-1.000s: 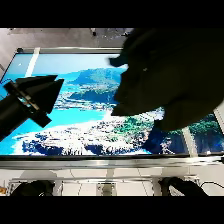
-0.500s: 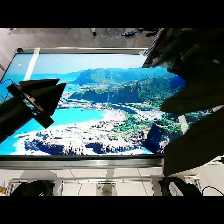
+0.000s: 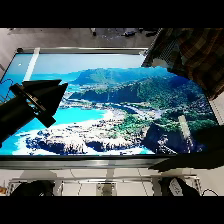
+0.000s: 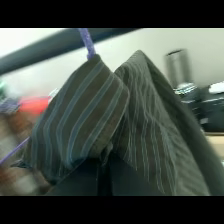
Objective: Fold the clothes and pants, and hang the long-sleeved shirts on hangers.
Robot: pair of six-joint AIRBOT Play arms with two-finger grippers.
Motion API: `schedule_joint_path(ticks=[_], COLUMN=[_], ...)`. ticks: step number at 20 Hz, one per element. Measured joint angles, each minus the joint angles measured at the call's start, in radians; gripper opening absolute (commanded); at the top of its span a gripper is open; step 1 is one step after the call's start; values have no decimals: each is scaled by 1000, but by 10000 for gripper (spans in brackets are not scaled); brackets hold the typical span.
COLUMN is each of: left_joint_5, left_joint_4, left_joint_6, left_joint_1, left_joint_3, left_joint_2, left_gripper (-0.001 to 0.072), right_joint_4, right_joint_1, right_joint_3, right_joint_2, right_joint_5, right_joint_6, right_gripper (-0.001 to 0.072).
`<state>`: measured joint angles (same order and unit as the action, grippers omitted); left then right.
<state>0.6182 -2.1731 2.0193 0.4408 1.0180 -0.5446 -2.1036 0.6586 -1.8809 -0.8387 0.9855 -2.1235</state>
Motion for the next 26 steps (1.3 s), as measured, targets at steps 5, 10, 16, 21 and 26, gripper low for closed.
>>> schedule_joint_path(ticks=[5,10,16,21,26], left_joint_5=[1,4,18,21,21], left_joint_4=[0,0,0,0,0], left_joint_6=[0,0,0,0,0], left_joint_1=[0,0,0,0,0], left_joint_3=[0,0,0,0,0], left_joint_2=[0,-3,-3,-4,-4], left_gripper=[292,292,292,292,291], right_joint_4=[-1,22,48,137,277], right_joint_1=[217,301,320,322,323], right_joint_3=[0,0,-1,-1,0], right_joint_2=[-29,-96,-163,-142,-90], right_joint_5=[-41,-30,23,75,40], right_joint_6=[-51,-61,-57,-57,-57], right_gripper=[36,36,151,594,593])
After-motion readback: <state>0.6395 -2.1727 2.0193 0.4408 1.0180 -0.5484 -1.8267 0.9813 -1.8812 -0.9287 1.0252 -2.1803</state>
